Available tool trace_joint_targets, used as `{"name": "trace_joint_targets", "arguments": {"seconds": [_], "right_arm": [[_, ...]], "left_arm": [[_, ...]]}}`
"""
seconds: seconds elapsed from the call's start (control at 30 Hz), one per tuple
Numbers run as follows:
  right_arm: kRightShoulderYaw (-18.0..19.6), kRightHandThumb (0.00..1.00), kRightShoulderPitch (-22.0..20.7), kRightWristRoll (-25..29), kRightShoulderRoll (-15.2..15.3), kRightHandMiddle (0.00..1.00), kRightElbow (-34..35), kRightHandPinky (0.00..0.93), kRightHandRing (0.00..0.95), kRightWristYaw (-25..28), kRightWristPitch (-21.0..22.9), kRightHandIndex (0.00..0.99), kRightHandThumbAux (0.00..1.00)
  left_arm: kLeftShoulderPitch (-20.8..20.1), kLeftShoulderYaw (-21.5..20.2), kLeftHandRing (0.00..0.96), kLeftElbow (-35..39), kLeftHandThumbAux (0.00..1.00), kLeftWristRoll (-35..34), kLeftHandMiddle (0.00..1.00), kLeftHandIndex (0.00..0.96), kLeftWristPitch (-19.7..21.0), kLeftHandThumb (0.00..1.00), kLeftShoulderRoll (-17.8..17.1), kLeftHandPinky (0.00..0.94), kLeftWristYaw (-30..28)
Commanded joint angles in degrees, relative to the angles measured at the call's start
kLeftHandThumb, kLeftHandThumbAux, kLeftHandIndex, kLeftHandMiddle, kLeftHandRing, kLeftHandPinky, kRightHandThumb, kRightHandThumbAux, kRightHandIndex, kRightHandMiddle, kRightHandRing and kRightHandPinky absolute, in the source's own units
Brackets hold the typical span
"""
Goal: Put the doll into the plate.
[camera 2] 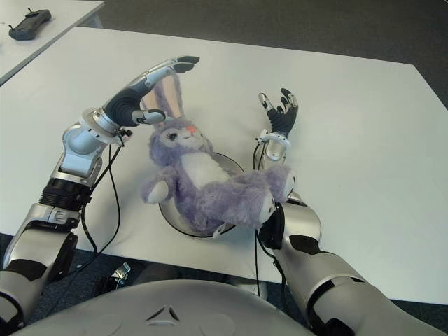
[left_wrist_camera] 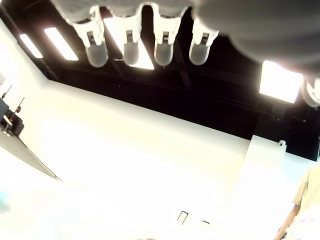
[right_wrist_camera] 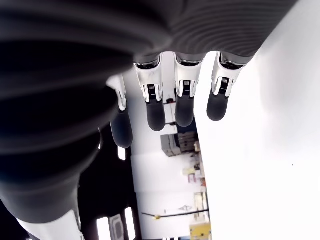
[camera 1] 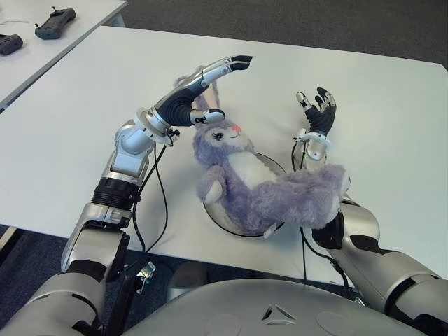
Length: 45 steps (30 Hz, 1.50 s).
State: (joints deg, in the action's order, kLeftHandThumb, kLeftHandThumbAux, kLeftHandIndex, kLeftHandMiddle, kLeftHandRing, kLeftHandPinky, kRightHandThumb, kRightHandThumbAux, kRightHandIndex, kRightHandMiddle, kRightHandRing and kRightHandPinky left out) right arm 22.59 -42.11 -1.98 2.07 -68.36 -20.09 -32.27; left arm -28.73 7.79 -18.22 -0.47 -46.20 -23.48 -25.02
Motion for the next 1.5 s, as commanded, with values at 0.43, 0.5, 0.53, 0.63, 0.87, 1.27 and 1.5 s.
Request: {"name": "trace_joint_targets", "arguments": {"seconds": [0.43, 0.5, 0.53, 0.63, 0.87, 1.27, 1.5], "right_arm": [[1.6, 0.05, 16.0, 2.1, -4.9, 0.158, -9.5, 0.122, 0.119, -0.2, 7.4, 0.234, 0.813], [1.6, 0.049, 16.0, 2.1, -4.9, 0.158, -9.5, 0.123, 0.12, -0.2, 7.4, 0.234, 0.813], [1.6, 0.049, 16.0, 2.1, -4.9, 0.156, -9.5, 0.126, 0.119, -0.2, 7.4, 0.235, 0.813], [1.6, 0.055, 16.0, 2.1, -5.0, 0.154, -9.5, 0.133, 0.118, -0.2, 7.4, 0.237, 0.806], [1.6, 0.066, 15.9, 2.1, -5.0, 0.154, -9.5, 0.124, 0.115, -0.2, 7.4, 0.235, 0.798], [1.7, 0.053, 16.0, 2.3, -5.1, 0.154, -9.5, 0.12, 0.112, -0.1, 7.4, 0.233, 0.802], [1.8, 0.055, 15.9, 2.3, -5.1, 0.154, -9.5, 0.121, 0.114, -0.2, 7.3, 0.241, 0.807]], "left_arm": [[-4.6, -4.0, 0.0, -4.9, 0.174, -1.0, 0.0, 0.0, 2.2, 0.151, -0.8, 0.0, -0.4], [-4.8, -4.2, 0.0, -4.8, 0.171, -1.2, 0.0, 0.0, 2.6, 0.155, -0.8, 0.0, -0.6], [-4.9, -4.4, 0.0, -4.8, 0.167, -1.2, 0.0, 0.0, 3.0, 0.159, -0.8, 0.0, -0.5], [-5.4, -5.2, 0.0, -4.9, 0.161, -0.5, 0.0, 0.0, 3.4, 0.161, -0.6, 0.0, 0.7], [-7.0, -6.6, 0.0, -6.4, 0.171, 2.5, 0.0, 0.0, 1.5, 0.147, 0.1, 0.0, 3.7], [-9.0, -7.2, 0.0, -10.1, 0.214, 1.8, 0.0, 0.0, -0.3, 0.127, 1.0, 0.0, 4.7], [-10.2, -8.2, 0.0, -14.2, 0.218, 0.1, 0.0, 0.0, -1.2, 0.128, -0.2, 0.0, 3.5]]}}
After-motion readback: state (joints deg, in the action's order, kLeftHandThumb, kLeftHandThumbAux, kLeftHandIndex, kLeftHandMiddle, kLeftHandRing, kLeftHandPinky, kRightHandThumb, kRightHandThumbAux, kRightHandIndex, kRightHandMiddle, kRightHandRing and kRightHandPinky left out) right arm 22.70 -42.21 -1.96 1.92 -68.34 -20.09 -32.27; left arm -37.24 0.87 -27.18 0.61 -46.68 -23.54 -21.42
